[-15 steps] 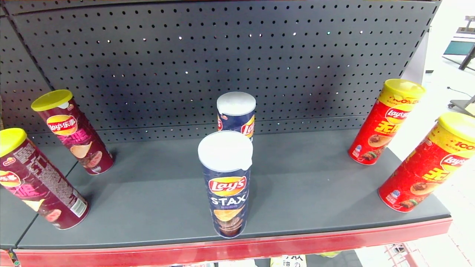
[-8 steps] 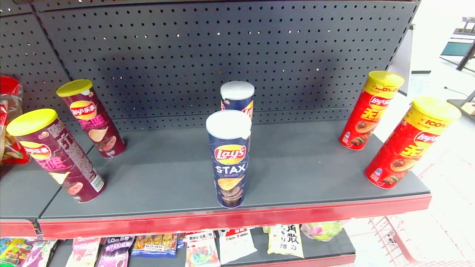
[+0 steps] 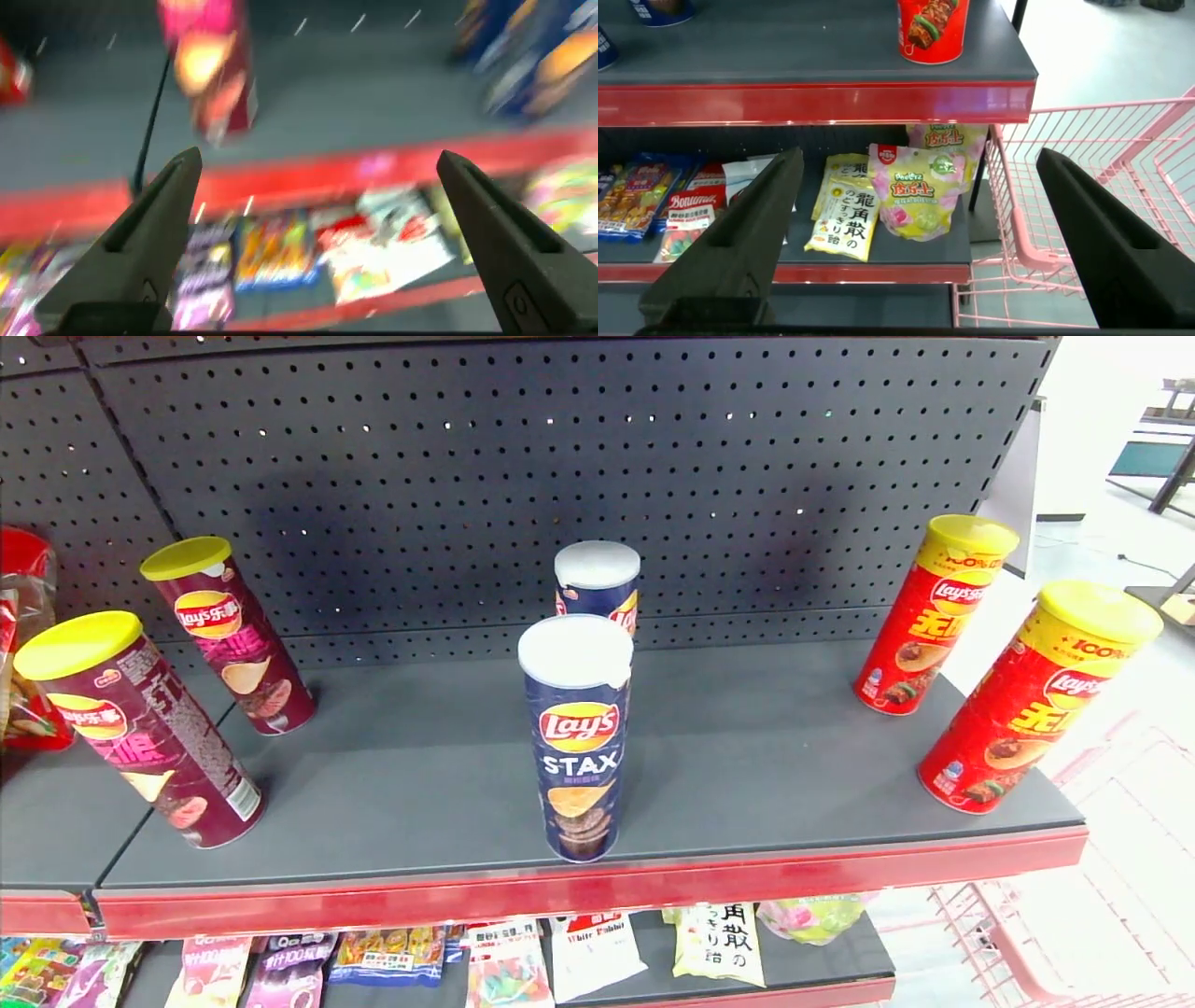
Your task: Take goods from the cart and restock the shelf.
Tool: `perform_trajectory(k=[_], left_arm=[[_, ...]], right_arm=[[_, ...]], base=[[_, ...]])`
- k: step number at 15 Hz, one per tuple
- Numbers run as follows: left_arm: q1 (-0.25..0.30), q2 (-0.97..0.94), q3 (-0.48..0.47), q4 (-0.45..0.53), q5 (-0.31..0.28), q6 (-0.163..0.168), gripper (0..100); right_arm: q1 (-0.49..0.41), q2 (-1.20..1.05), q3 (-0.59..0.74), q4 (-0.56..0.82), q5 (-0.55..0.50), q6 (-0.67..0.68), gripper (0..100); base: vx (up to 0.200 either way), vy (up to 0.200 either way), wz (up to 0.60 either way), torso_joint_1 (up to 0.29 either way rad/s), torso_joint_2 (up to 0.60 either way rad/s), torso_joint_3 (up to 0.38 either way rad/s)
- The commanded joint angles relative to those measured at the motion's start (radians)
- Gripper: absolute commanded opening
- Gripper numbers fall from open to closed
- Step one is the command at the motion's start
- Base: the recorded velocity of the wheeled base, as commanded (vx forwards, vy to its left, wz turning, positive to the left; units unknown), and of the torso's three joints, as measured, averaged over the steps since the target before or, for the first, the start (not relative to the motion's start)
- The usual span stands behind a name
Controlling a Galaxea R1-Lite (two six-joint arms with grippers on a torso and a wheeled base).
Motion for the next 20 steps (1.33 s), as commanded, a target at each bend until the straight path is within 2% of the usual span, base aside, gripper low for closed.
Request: perform_trajectory(k=[1,4,7,12,14,15,17,19,20], left_arm=[[-0.027,0.235,-0.160,0.002,-0.065,-0.046,100],[-0.036,0.230,-0.188,0.045,-0.065,-0.035,100],[-0.076,0.239,-0.174,0.065,-0.065,0.006,100],[-0.076,0.232,-0.143,0.076,-0.065,0.009,100],[-0.078,0.233,-0.134,0.076,-0.066,0.037,100],[-0.078,0.233,-0.134,0.076,-0.066,0.037,100],[-0.133,0.250,-0.127,0.076,-0.080,0.049,100],[-0.171,0.302,-0.119,0.076,-0.080,0.104,100],[-0.191,0.367,-0.117,0.076,-0.083,0.152,100]], right_arm=[[0.001,-0.001,0.000,0.000,0.000,0.000,100],[0.001,-0.001,0.000,0.000,0.000,0.002,100],[0.001,-0.001,0.000,-0.002,0.001,0.000,100],[0.001,-0.001,0.000,-0.002,0.001,0.002,100],[0.001,-0.001,0.000,-0.002,0.001,0.004,100],[0.001,-0.001,0.000,-0.002,0.001,0.004,100],[0.001,-0.001,0.000,-0.002,0.001,0.004,100],[0.001,-0.001,0.000,-0.002,0.001,0.005,100],[0.001,-0.001,0.000,-0.002,0.001,0.005,100]], base=[[0.000,0.000,0.00,0.000,0.00,0.000],[0.000,0.000,0.00,0.000,0.00,0.000],[0.000,0.000,0.00,0.000,0.00,0.000],[0.000,0.000,0.24,0.002,0.00,0.002],[0.000,0.000,0.00,0.000,0.00,0.000],[0.000,0.000,0.00,0.000,0.00,0.000],[0.000,0.000,0.00,0.000,0.00,0.000],[0.000,0.000,0.00,0.000,0.00,0.000],[0.000,0.000,0.00,0.000,0.00,0.000]])
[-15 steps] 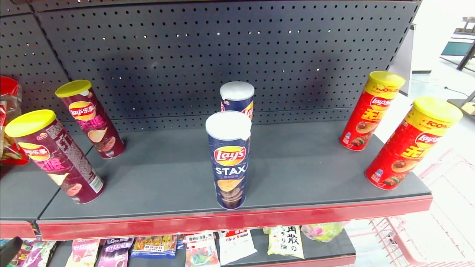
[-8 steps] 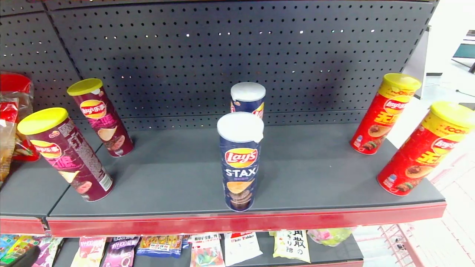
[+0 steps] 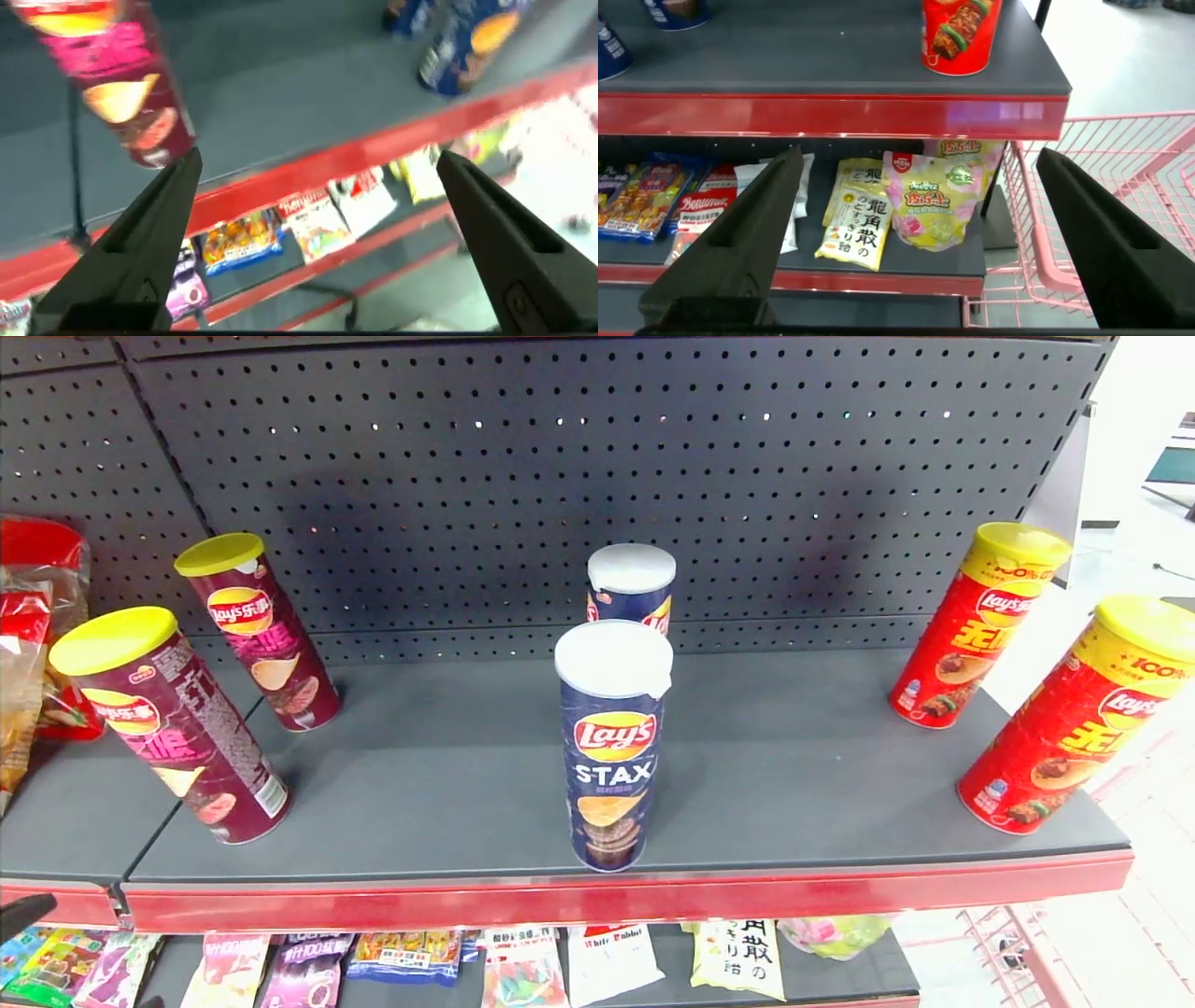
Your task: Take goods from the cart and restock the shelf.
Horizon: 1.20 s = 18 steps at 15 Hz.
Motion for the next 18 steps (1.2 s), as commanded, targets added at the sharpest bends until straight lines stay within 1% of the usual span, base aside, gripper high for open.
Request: perform_trajectory(k=[1,3,5,7,8,9,10,12,13,15,18], left_arm=[[-0.058,0.129,0.002,-0.001,-0.001,0.045,100],[-0.131,0.244,-0.013,-0.017,0.002,0.048,100],[-0.239,0.367,-0.050,-0.041,0.005,0.048,100],[-0.334,0.519,-0.118,-0.079,0.014,0.048,100],[-0.363,0.597,-0.155,-0.107,0.031,0.047,100],[-0.374,0.642,-0.173,-0.127,0.040,0.045,100],[-0.386,0.740,-0.219,-0.190,0.054,0.042,100],[-0.403,0.861,-0.290,-0.231,0.060,0.044,100],[-0.414,0.896,-0.311,-0.231,0.065,0.045,100],[-0.417,0.962,-0.354,-0.233,0.095,0.044,100],[-0.423,1.042,-0.409,-0.233,0.103,0.051,100]], right_arm=[[-0.001,-0.001,0.000,0.000,0.001,-0.001,100],[-0.001,-0.001,0.000,0.000,0.001,-0.001,100],[-0.001,-0.001,0.000,0.000,0.001,-0.001,100],[-0.001,-0.001,0.000,0.000,0.001,-0.001,100],[-0.001,-0.001,0.000,0.000,0.001,-0.001,100],[-0.001,-0.001,0.000,0.001,0.001,-0.001,100],[-0.001,-0.001,0.000,0.001,0.001,-0.001,100],[-0.001,-0.001,0.000,0.001,0.001,-0.001,100],[-0.001,-0.001,0.000,0.000,0.001,-0.001,100],[-0.001,-0.001,0.000,0.000,0.001,-0.001,100],[-0.001,-0.001,0.000,0.000,0.001,-0.001,100]], base=[[0.000,0.000,0.00,0.000,0.00,0.000],[0.000,0.000,0.00,0.000,0.00,0.000],[0.000,0.000,0.00,0.000,0.00,0.000],[0.000,0.000,0.00,0.000,0.00,0.000],[0.000,0.000,0.00,0.000,0.00,0.000],[0.000,0.000,0.00,0.000,0.00,0.000],[0.000,0.000,0.00,0.000,0.00,0.000],[0.000,0.000,0.00,0.000,0.00,0.000],[0.000,0.000,0.00,0.000,0.00,0.000],[0.000,0.000,0.00,0.000,0.00,0.000],[0.000,0.000,0.00,0.000,0.00,0.000]])
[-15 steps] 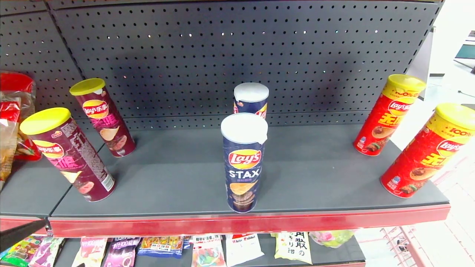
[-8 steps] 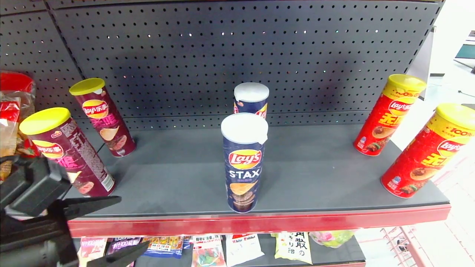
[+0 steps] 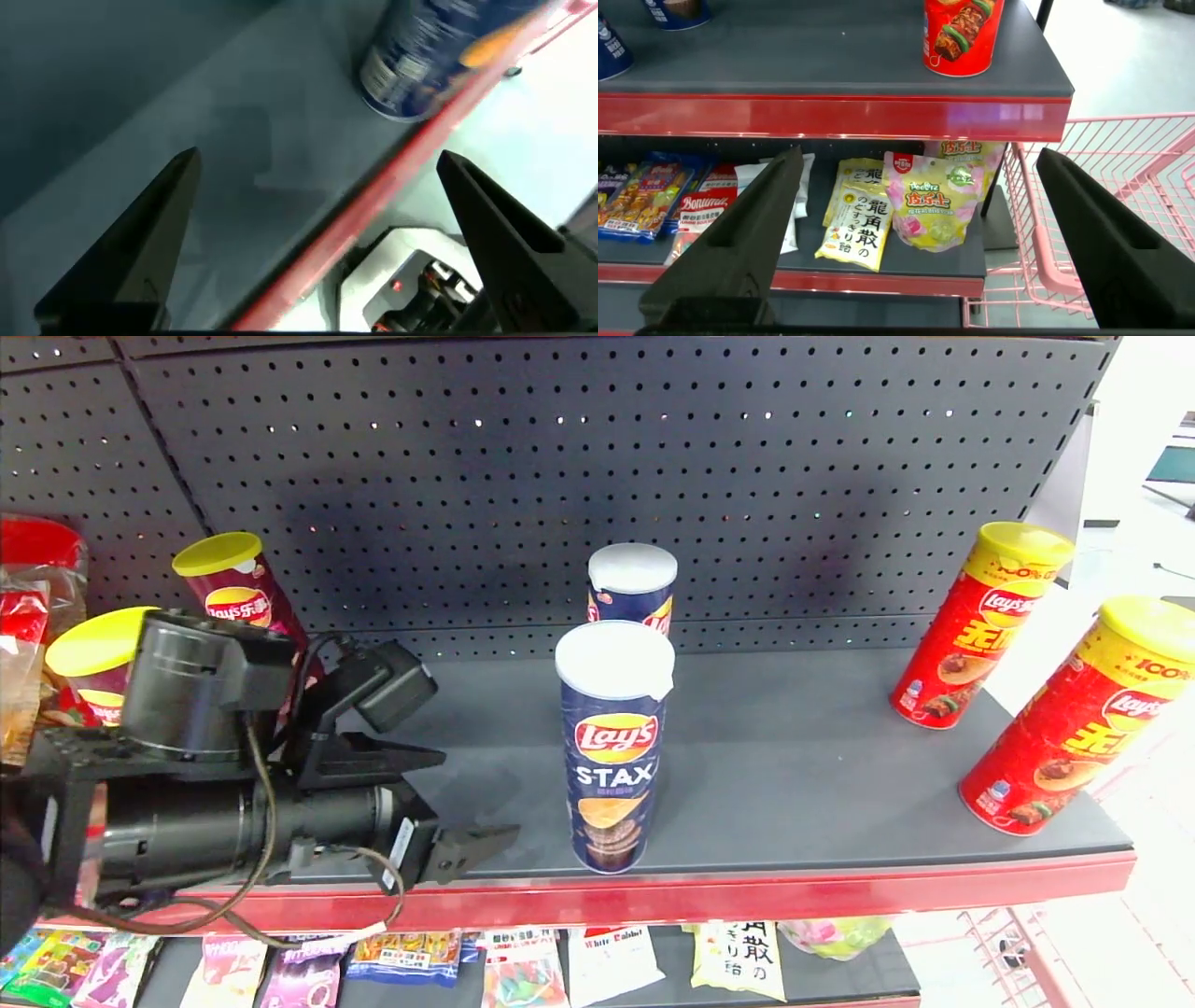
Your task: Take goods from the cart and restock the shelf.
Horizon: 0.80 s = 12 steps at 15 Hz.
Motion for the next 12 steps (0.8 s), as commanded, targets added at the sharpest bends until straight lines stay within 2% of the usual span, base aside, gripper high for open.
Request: perform_trajectory(k=[1,7,12], left_arm=[[-0.007,0.084,-0.033,-0.001,0.003,0.003,100],[-0.025,0.179,-0.091,-0.001,0.016,0.003,100],[-0.028,0.224,-0.127,-0.001,0.016,0.018,100]], right_arm=[[0.000,-0.001,0.000,-0.001,0.000,-0.001,100],[0.000,-0.001,0.000,0.001,0.000,-0.001,100],[0.000,-0.001,0.000,-0.001,0.000,-0.001,100]], base=[[0.000,0.000,0.00,0.000,0.00,0.000],[0.000,0.000,0.00,0.000,0.00,0.000],[0.000,0.000,0.00,0.000,0.00,0.000]])
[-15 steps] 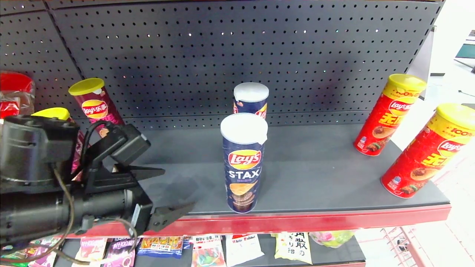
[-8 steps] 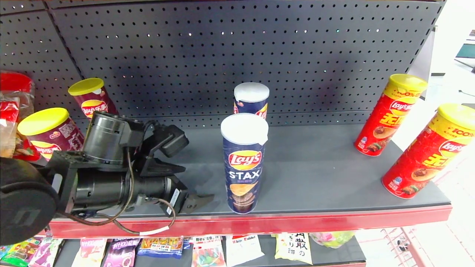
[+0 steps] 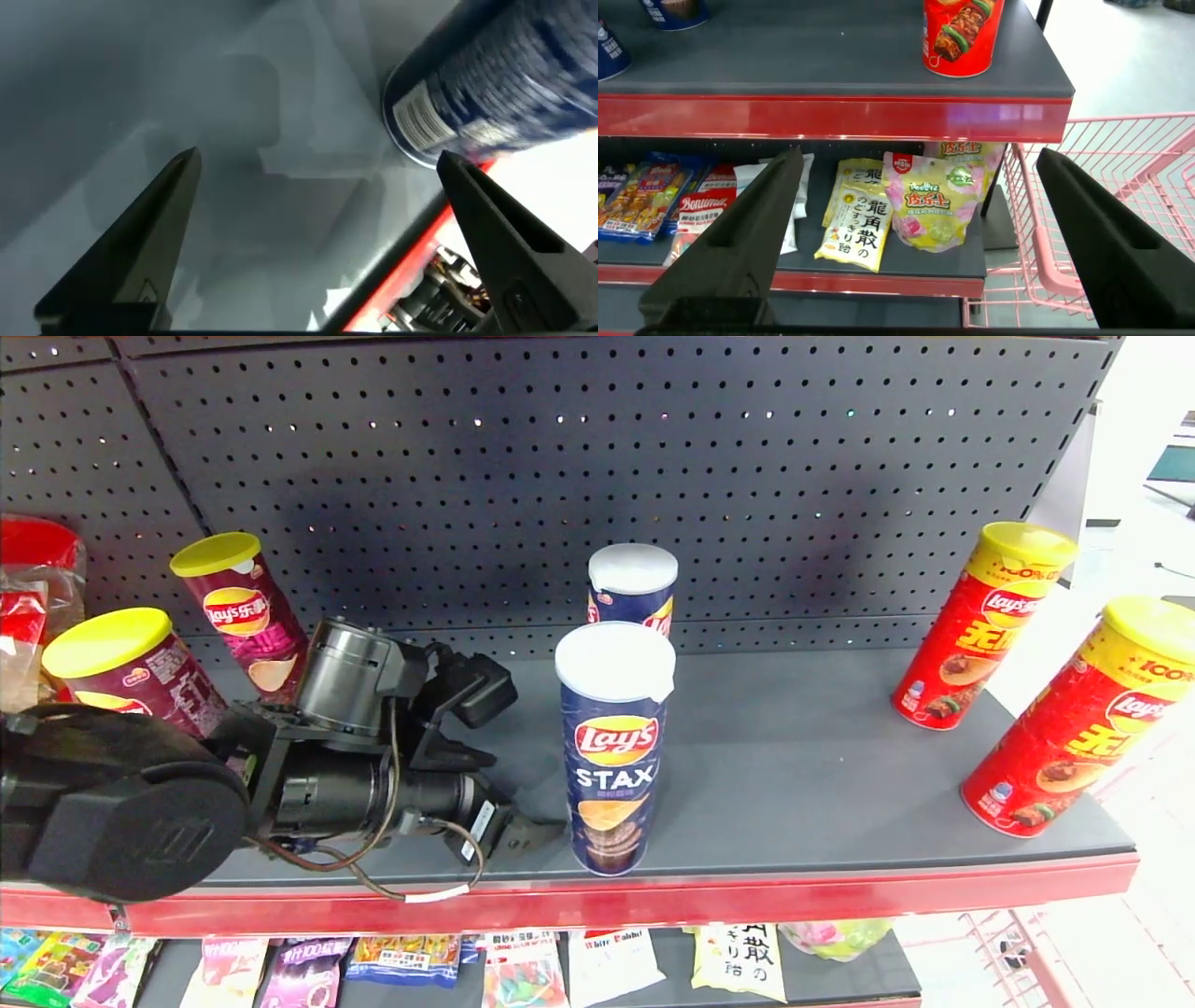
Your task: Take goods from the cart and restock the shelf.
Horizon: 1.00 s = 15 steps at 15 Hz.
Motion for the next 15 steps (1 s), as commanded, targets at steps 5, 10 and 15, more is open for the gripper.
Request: perform_trajectory(k=[5,10,15], left_arm=[[-0.002,0.037,-0.023,-0.001,0.003,0.001,100],[-0.008,0.066,-0.061,-0.001,0.003,0.001,100],[0.000,-0.003,0.006,0.001,0.004,-0.001,100]], right_arm=[[0.000,-0.001,0.000,-0.001,0.001,-0.001,100],[0.000,-0.001,0.000,-0.001,0.001,-0.001,100],[0.000,-0.001,0.000,0.001,0.001,0.000,100]], base=[[0.000,0.000,0.00,0.000,0.00,0.000],[0.000,0.000,0.00,0.000,0.00,0.000],[0.000,0.000,0.00,0.000,0.00,0.000]])
